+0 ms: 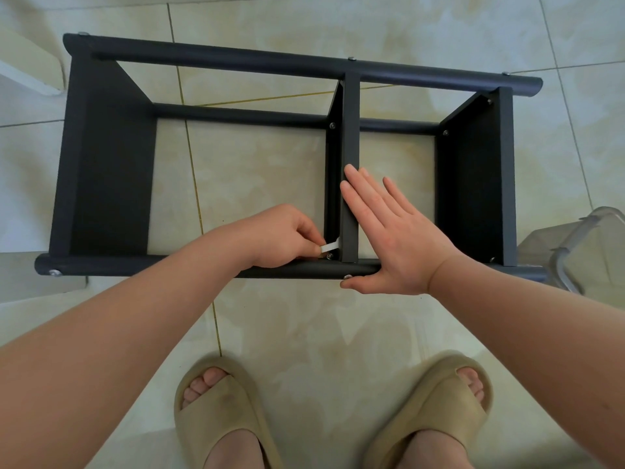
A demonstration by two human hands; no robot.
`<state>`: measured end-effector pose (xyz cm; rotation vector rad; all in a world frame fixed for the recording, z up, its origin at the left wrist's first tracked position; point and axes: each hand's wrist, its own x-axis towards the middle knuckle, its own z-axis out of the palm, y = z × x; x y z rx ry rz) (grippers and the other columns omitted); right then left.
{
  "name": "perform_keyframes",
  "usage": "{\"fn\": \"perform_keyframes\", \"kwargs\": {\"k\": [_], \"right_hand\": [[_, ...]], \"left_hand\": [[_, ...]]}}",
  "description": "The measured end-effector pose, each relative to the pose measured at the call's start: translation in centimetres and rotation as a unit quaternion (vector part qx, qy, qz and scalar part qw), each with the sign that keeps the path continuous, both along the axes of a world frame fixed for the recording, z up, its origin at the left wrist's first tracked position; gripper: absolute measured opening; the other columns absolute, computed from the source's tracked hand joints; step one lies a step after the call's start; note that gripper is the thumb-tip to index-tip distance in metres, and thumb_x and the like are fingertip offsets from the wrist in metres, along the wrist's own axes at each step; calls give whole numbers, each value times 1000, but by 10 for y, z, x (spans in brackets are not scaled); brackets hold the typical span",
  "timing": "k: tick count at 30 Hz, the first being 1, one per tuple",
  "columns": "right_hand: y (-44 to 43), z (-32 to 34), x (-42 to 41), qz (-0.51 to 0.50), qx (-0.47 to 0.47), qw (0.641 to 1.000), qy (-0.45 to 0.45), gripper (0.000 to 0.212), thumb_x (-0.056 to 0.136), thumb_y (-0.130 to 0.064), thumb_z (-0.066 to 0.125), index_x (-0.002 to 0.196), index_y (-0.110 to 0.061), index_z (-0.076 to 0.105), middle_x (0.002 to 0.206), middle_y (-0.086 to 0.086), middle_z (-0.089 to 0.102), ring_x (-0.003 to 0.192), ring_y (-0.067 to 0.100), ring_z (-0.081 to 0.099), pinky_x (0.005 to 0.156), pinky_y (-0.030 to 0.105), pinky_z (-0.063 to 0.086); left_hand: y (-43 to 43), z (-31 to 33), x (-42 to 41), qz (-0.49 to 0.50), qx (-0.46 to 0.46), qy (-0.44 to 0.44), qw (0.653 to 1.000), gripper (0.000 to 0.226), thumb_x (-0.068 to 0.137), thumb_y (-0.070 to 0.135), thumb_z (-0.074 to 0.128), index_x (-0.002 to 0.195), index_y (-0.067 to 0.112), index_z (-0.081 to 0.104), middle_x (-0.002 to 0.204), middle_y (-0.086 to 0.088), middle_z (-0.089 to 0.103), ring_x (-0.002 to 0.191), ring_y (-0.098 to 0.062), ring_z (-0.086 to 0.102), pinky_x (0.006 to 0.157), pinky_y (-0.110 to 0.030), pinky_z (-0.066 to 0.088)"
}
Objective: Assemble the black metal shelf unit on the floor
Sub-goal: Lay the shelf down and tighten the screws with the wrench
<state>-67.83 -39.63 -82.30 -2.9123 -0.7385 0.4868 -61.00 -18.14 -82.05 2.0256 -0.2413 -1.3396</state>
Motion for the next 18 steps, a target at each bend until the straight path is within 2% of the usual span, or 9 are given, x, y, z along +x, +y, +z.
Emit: {"fn": "perform_keyframes", "kwargs": {"k": [2,5,9,12,14,18], "right_hand": [[0,0,0,-1,2,1000,0,122,80,-83,43,160,-2,1,169,14,-10,156,29,-7,126,52,9],[0,0,0,0,0,1000,1,122,80,-83,43,160,-2,0,169,14,-11,156,29,-8,126,52,9],[0,1,0,0,0,1000,3,122,80,-84,42,160,-2,-1,168,14,-12,156,29,-8,126,52,9],[0,1,0,1,-2,1000,6,122,81,-84,41,160,-2,-1,168,14,-13,156,29,-9,126,51,8],[0,1,1,2,-5,1000,6,122,81,-84,41,160,-2,-1,168,14,-13,156,29,-9,126,51,9],[0,2,0,2,2,1000,1,121,81,-84,41,160,-2,1,169,15,-10,156,30,-7,126,52,10]], "left_hand": [[1,-1,2,7,-7,-19,1000,14,88,23,73,81,35,70,78,15,72,77,-3,66,75,-20,50],[0,-1,3,-3,-10,-70,998,17,88,22,73,79,36,67,81,14,70,75,1,64,68,-16,45],[-4,-2,4,14,-37,-102,994,17,90,20,69,81,34,66,86,11,67,81,-4,62,72,-18,46],[-8,-2,2,65,-58,-59,994,17,92,17,66,82,32,66,85,9,66,82,-5,61,73,-20,45],[-11,-2,1,112,-65,-8,992,12,94,17,65,86,27,68,86,7,68,84,-8,65,75,-24,50],[-15,-2,-2,206,-81,81,972,7,94,22,67,89,16,68,79,3,71,80,-9,71,74,-28,55]]}}
